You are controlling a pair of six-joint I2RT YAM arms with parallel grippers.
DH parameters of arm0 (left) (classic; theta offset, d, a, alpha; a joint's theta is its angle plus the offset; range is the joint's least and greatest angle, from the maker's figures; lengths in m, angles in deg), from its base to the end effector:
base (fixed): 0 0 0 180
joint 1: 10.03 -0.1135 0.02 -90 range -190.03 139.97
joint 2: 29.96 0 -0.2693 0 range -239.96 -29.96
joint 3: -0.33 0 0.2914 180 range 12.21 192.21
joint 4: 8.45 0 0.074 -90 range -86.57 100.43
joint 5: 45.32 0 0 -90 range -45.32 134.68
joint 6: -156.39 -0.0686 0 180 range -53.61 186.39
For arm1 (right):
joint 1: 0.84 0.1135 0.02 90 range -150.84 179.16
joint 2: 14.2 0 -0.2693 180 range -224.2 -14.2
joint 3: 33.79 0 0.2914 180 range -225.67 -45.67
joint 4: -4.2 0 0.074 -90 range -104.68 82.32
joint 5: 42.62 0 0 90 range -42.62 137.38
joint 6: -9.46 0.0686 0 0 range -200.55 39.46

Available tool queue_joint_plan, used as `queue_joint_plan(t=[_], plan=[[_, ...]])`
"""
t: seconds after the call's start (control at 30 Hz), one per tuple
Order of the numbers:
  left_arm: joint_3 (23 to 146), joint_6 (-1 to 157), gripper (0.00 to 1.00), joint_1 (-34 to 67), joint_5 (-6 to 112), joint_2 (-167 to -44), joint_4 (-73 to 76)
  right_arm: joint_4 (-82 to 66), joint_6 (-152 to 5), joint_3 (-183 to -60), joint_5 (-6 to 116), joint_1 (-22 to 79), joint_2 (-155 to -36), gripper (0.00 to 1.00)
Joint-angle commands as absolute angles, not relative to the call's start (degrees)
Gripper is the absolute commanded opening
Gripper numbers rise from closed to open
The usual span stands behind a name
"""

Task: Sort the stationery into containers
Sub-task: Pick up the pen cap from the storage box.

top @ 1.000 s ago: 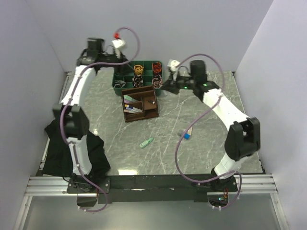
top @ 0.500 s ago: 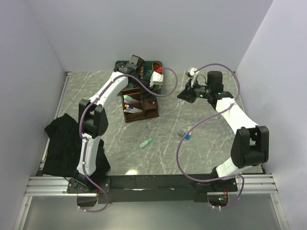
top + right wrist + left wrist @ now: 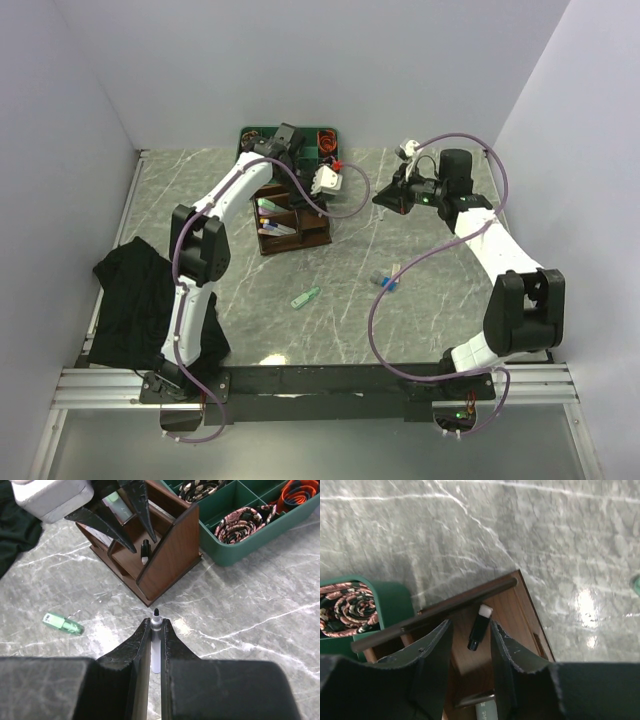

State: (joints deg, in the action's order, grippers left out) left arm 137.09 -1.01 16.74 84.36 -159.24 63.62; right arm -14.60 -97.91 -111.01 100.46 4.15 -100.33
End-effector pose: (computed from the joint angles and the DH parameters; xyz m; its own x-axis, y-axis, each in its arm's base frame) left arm 0.4569 -0.2795 0.2454 0.2359 0.6768 -0.6973 0.9717 -0.1590 0.1745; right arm 0.3854 0.0887 0.2835 -0.2160 -0.1989 -0.9559 -0.8611 0.5003 0.0905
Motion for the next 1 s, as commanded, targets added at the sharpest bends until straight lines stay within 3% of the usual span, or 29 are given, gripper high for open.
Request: queue_joint_plan(t=[0.0,0.53,0.97], plan=[[138.0,-4.5,0.40,17.0,83.3,-159.8,65.7,-11.6,-96.2,-112.5,101.0,3.8,-101.2,0.00],[142.5,-5.5,0.36,17.0,83.6,-165.6,69.5,-13.1,-96.8,-113.3,100.4,3.4,-102.5,0.00],[145.2,-3.5,0.11,17.3,85.7,-169.2,81.9,-18.7,-99.3,-116.2,102.0,2.8,-102.9,0.00]])
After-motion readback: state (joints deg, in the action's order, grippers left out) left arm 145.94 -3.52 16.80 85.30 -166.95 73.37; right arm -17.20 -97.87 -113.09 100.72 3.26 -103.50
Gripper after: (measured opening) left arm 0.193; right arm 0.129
